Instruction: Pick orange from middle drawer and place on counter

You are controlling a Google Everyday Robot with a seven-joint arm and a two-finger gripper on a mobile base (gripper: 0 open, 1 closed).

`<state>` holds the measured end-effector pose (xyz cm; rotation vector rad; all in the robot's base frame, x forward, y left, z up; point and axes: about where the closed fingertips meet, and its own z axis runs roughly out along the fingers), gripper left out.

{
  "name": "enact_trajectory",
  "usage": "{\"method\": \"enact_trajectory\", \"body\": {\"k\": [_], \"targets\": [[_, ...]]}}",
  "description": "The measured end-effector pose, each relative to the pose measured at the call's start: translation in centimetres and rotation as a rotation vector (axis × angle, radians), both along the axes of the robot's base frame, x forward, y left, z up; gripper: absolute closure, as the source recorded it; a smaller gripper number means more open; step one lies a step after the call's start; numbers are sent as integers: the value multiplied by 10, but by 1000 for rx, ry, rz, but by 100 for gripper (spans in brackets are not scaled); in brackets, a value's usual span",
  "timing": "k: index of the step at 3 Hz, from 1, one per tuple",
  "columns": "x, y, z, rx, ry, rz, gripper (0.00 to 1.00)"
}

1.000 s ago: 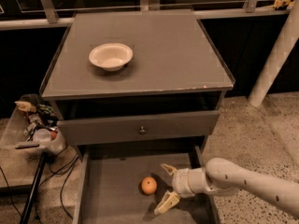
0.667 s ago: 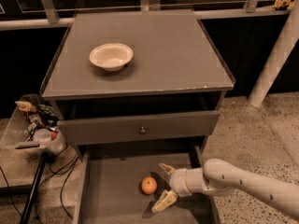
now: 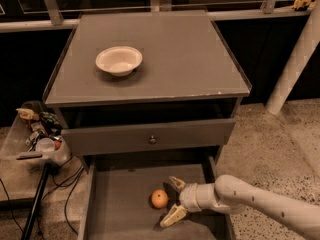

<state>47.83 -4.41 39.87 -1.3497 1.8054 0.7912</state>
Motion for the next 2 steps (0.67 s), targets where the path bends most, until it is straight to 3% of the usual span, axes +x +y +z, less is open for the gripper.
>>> {"method": "enact_trajectory", "body": {"k": [2], "targets": [[10,14,-29,8,22,-7,0]]}}
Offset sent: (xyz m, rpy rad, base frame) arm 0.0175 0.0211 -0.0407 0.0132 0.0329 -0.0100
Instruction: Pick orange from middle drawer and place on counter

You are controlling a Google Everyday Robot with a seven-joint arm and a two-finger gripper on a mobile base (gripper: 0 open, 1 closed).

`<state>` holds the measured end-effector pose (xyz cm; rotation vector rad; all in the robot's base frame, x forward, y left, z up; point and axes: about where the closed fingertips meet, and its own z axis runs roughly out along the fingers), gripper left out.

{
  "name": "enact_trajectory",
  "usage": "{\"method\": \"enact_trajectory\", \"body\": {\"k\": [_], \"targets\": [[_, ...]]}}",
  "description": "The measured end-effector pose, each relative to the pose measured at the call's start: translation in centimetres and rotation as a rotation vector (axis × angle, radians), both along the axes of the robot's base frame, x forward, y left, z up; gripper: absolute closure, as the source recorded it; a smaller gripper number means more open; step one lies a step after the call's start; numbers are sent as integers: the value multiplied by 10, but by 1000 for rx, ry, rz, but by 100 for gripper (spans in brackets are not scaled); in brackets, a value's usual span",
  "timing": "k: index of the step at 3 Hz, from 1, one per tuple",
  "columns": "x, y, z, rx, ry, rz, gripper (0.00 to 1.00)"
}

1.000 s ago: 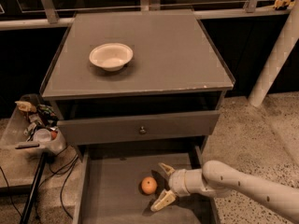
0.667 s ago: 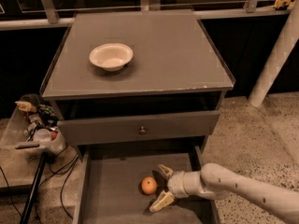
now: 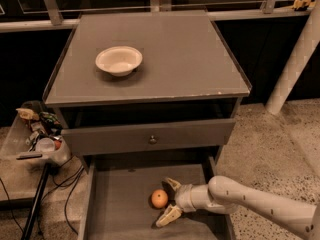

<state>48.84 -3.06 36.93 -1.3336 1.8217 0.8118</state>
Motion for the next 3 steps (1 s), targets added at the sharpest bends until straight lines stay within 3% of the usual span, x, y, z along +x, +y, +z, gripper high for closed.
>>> {"method": "enact_trajectory", "body": {"k": [3], "targets": [[0,0,0,0,0,0,65]]}}
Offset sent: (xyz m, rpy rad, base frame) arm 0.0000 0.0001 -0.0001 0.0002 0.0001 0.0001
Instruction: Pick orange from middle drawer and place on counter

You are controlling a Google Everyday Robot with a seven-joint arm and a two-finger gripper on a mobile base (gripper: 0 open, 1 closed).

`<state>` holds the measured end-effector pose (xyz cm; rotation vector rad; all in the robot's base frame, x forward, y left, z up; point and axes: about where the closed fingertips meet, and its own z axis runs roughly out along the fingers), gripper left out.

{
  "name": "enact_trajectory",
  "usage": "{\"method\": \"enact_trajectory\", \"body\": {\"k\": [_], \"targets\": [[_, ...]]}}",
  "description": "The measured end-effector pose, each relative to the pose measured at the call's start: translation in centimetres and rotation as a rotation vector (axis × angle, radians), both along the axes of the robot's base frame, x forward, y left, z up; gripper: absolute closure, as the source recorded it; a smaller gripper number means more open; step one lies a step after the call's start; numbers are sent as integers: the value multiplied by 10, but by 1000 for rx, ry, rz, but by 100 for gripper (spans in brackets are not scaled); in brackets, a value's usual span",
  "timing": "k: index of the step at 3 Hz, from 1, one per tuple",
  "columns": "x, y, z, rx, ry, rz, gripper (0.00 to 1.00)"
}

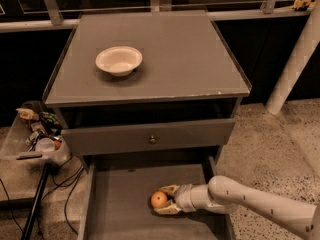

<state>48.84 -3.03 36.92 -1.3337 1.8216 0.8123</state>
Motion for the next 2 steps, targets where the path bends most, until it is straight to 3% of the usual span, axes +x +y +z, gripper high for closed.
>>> {"method": "enact_trajectory", "body": {"k": [1,2], "targets": [[0,0,0,0,0,0,89],[-1,4,-7,-33,32,25,100]]}}
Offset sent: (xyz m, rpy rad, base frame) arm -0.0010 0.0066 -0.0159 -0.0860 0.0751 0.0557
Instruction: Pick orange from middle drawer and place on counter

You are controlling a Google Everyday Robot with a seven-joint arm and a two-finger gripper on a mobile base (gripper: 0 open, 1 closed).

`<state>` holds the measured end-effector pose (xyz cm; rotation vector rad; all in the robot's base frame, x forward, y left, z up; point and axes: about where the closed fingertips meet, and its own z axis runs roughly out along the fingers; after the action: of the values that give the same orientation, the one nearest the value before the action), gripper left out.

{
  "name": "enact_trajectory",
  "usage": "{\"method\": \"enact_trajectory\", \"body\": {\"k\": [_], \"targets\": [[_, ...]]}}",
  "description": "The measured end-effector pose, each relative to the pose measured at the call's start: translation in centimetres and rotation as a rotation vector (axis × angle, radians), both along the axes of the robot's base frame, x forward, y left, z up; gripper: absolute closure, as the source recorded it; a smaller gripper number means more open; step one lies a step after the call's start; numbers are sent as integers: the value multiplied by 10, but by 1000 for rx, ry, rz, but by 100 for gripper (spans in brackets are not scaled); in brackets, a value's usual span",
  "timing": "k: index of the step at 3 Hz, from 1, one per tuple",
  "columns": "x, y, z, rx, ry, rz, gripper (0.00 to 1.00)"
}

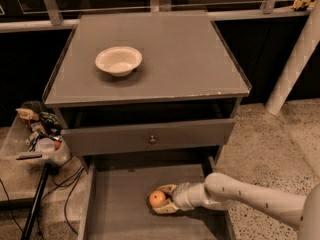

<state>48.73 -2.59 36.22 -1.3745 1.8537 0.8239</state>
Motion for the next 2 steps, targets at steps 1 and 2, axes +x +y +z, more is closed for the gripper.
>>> {"method": "enact_trajectory", "body": {"k": [1,2], "targets": [[1,-8,13,-45,3,18,100],[4,-26,48,-80,-45,21,100]]}}
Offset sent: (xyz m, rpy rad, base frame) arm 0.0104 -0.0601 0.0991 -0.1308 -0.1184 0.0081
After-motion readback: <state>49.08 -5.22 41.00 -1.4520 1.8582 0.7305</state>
